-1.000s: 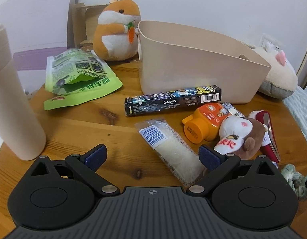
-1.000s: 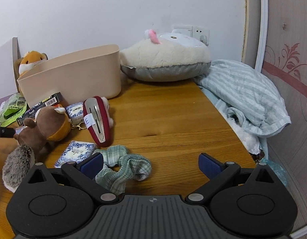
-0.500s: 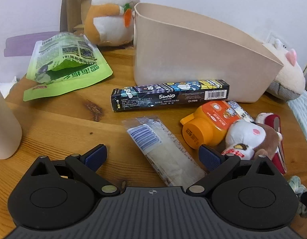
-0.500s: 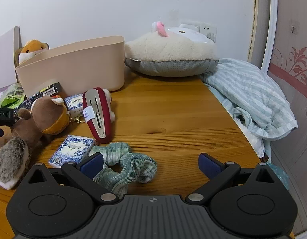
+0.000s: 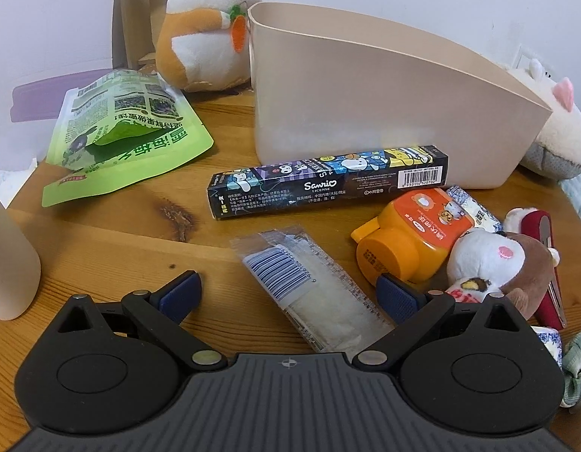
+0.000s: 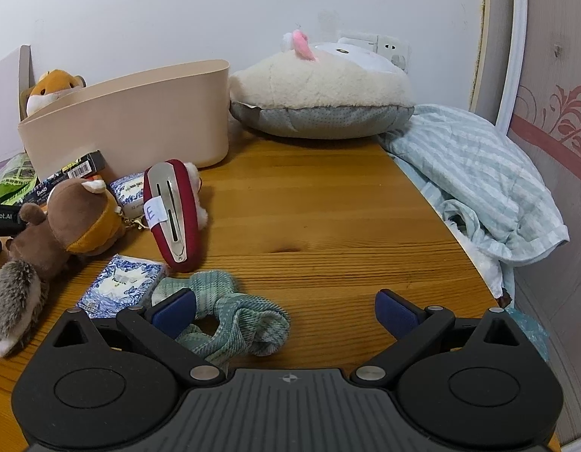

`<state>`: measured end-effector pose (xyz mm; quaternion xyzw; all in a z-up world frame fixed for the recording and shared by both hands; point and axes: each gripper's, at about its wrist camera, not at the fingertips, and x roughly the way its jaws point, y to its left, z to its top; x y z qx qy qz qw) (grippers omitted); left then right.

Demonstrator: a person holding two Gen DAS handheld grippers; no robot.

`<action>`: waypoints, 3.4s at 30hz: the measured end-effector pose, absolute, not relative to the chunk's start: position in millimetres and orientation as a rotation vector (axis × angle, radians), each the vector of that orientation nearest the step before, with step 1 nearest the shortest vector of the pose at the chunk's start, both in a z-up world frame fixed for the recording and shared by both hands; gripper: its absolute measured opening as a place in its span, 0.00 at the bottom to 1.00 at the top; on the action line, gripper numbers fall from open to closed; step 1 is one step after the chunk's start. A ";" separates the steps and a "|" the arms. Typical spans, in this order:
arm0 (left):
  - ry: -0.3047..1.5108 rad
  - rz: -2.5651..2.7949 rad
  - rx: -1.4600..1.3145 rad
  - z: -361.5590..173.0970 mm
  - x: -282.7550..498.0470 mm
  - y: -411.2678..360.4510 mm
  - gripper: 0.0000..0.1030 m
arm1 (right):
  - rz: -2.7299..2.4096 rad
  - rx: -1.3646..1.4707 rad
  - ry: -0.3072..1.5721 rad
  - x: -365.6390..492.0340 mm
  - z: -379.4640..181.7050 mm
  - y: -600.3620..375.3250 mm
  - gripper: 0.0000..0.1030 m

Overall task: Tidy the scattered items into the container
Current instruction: 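Grasp the bread bag with the left tool while the right tool grasps the green scrunchie, then lift both held items and carry them over the beige basket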

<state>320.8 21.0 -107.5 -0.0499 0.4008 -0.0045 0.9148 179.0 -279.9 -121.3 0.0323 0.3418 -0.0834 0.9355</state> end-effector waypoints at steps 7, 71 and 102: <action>0.813 -0.019 -0.098 -107.7 318.5 21.9 0.98 | -0.152 0.030 0.706 182.3 -125.4 -275.3 0.87; 0.650 -0.036 -0.210 -48.0 259.0 68.0 0.36 | -0.054 0.078 0.607 166.1 -84.4 -280.8 0.14; 0.417 -0.113 -0.100 68.1 326.6 19.0 0.36 | 0.066 -0.005 0.444 270.0 19.0 -270.4 0.14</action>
